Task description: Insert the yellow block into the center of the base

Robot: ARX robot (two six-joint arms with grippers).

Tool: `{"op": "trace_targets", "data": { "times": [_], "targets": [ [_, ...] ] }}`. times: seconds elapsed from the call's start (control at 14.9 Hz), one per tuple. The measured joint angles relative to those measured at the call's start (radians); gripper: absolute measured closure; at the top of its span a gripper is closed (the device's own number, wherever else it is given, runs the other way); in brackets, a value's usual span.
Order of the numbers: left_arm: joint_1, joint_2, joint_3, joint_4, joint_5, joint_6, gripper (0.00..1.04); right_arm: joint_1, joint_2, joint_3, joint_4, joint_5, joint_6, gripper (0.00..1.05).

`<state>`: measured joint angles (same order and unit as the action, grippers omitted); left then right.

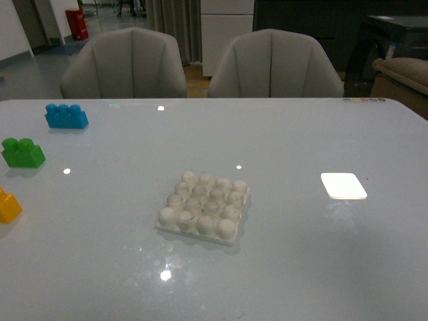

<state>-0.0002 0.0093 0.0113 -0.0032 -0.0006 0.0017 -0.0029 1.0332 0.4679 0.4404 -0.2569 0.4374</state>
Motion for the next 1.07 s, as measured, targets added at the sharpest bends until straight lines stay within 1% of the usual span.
{"op": "trace_targets", "data": {
  "times": [0.13,0.2,0.27,0.34,0.4,0.47,0.67,0.74,1.07],
  "targets": [
    [0.000,0.000,0.000,0.000,0.000,0.000,0.07,-0.009,-0.109,-0.029,-0.029,0.008,0.015,0.06],
    [0.000,0.000,0.000,0.000,0.000,0.000,0.07,-0.008,-0.129,-0.035,-0.036,0.032,0.011,0.07],
    [0.000,0.000,0.000,0.000,0.000,0.000,0.07,0.002,-0.146,-0.087,0.068,0.161,-0.093,0.18],
    [0.000,0.000,0.000,0.000,0.000,0.000,0.07,0.003,-0.192,-0.146,0.074,0.238,-0.216,0.31],
    [0.000,0.000,0.000,0.000,0.000,0.000,0.07,0.002,-0.246,-0.200,0.061,0.255,-0.333,0.46],
    [0.000,0.000,0.000,0.000,0.000,0.000,0.07,0.003,-0.285,-0.227,0.068,0.255,-0.379,0.58],
    [0.000,0.000,0.000,0.000,0.000,0.000,0.07,0.003,-0.377,-0.313,0.055,0.255,-0.421,0.97],
    [0.000,0.000,0.000,0.000,0.000,0.000,0.07,0.003,-0.413,-0.336,0.043,0.255,-0.431,1.03],
    [0.000,0.000,0.000,0.000,0.000,0.000,0.07,0.003,-0.560,-0.404,-0.036,0.255,-0.431,1.03]
  ]
}}
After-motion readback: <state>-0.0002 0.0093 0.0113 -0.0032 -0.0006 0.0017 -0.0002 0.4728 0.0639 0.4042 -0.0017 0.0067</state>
